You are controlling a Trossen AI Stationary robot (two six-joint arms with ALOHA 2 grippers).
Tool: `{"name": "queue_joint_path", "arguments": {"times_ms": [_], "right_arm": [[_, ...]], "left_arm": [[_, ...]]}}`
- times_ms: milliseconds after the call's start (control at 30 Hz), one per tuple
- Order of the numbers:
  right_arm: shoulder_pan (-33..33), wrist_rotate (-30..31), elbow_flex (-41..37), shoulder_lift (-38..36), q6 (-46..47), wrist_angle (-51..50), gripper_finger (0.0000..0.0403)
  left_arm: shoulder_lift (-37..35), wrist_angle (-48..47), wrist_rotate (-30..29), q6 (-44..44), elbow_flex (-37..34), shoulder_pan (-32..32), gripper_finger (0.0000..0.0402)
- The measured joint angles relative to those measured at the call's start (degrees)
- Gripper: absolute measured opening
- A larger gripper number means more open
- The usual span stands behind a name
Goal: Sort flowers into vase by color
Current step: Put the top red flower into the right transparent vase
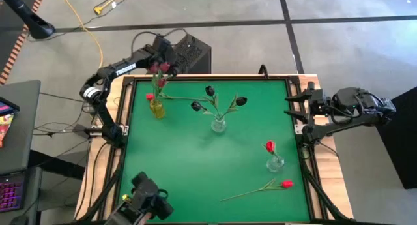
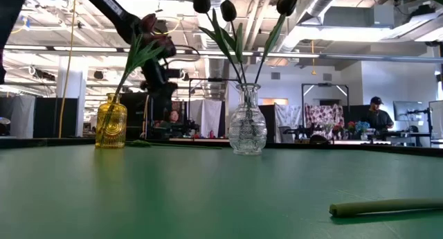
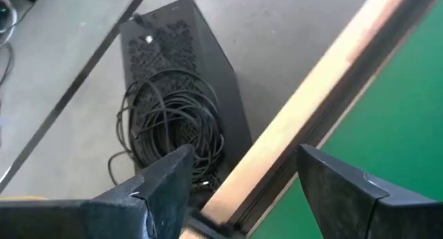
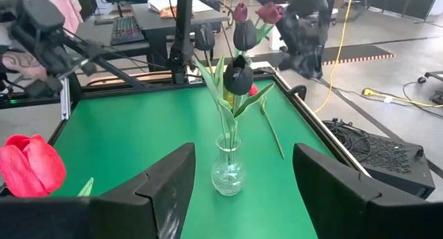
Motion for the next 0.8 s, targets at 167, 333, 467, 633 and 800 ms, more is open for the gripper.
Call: {"name": "queue_joint_path", "arguments": {"times_ms": [167, 333, 467, 633, 800], "right_arm": [[0.0, -0.04, 0.0, 0.0, 0.02, -0.03, 0.027], [0.0, -0.16, 0.0, 0.0, 0.14, -0.03, 0.027], [0.0, -0.16, 0.0, 0.01, 0.13, -0.03, 0.027], [0.0, -0.16, 0.0, 0.0, 0.15, -0.01, 0.027], [0.0, -0.16, 0.0, 0.0, 0.2, 0.01, 0.027]], "left_arm": [[1.54, -0.24, 0.26, 4.8, 0.25, -1.11, 0.0245], [1.13, -3.47, 1.22, 8.86, 0.24, -1.11, 0.0245], [-0.85, -2.98, 0.4, 8.04, 1.51, -0.22, 0.0245], [-2.23, -2.79, -2.14, 5.31, 6.91, 2.07, 0.0245], [-2.23, -0.72, -3.14, 2.64, 10.43, 5.25, 0.0245]]}}
